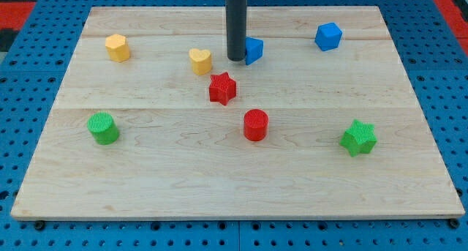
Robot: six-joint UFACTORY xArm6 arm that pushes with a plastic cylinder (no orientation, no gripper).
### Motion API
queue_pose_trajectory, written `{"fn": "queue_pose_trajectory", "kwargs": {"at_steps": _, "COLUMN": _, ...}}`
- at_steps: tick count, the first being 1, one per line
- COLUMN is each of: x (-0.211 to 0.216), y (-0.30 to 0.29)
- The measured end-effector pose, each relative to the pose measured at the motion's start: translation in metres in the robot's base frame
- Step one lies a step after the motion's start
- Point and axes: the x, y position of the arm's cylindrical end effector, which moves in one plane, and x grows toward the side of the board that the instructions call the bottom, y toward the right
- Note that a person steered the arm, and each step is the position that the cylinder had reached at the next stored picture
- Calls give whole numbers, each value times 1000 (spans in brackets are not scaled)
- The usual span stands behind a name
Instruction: Slightly move the blue triangle to the left side of the blue cube
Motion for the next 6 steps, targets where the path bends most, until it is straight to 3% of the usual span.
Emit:
{"fn": "queue_pose_trajectory", "kwargs": {"at_steps": 2, "x": 0, "y": 31}}
{"fn": "queue_pose_trajectory", "kwargs": {"at_steps": 6, "x": -20, "y": 30}}
